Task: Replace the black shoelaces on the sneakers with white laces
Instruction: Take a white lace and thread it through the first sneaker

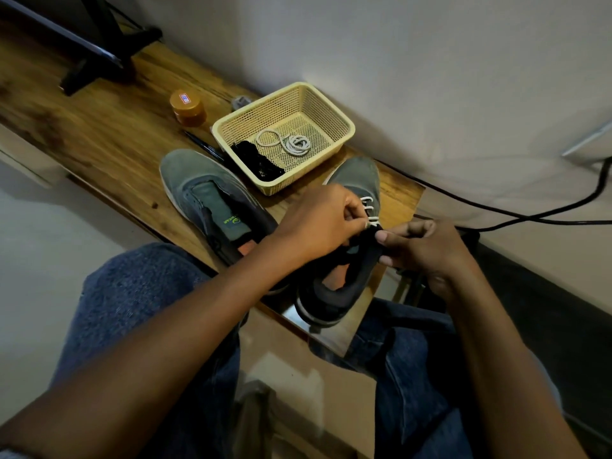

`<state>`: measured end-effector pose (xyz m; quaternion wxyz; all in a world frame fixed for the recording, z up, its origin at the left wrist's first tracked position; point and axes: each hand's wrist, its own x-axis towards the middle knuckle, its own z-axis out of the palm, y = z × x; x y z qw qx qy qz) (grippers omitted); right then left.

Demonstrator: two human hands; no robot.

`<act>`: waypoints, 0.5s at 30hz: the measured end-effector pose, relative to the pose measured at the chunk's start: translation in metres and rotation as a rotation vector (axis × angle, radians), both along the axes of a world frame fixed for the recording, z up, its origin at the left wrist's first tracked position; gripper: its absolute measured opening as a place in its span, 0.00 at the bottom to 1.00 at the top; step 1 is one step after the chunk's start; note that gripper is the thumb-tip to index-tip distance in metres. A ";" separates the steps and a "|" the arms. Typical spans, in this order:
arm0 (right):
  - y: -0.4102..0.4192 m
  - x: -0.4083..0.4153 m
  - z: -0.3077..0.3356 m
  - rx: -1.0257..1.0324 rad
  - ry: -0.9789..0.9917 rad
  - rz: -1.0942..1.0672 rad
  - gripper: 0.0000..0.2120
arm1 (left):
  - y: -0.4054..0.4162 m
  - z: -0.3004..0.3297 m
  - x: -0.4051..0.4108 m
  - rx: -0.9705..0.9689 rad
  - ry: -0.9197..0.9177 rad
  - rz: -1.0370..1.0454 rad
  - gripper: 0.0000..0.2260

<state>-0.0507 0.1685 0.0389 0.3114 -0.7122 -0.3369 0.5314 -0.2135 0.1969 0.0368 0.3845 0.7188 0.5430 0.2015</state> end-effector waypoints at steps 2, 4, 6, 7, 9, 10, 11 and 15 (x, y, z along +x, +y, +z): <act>-0.001 0.001 0.000 -0.015 0.057 -0.046 0.06 | -0.003 0.002 0.003 0.029 0.069 -0.002 0.03; -0.003 0.002 0.001 -0.021 0.111 -0.075 0.05 | -0.006 0.003 0.006 0.067 0.141 -0.001 0.03; -0.002 0.002 0.001 -0.031 0.153 -0.086 0.04 | -0.008 0.002 0.009 0.118 0.205 0.004 0.04; -0.002 0.002 0.001 -0.039 0.167 -0.089 0.03 | -0.009 0.001 0.010 0.143 0.233 0.006 0.05; -0.002 0.003 0.001 -0.051 0.188 -0.092 0.03 | -0.009 0.000 0.012 0.186 0.278 0.001 0.05; -0.002 0.003 0.001 -0.054 0.196 -0.092 0.02 | -0.009 0.000 0.012 0.201 0.291 -0.012 0.06; -0.002 0.003 0.002 -0.056 0.201 -0.090 0.02 | -0.010 -0.001 0.012 0.212 0.301 -0.032 0.06; -0.002 0.004 0.003 -0.061 0.211 -0.081 0.02 | -0.010 0.001 0.012 0.257 0.366 -0.130 0.07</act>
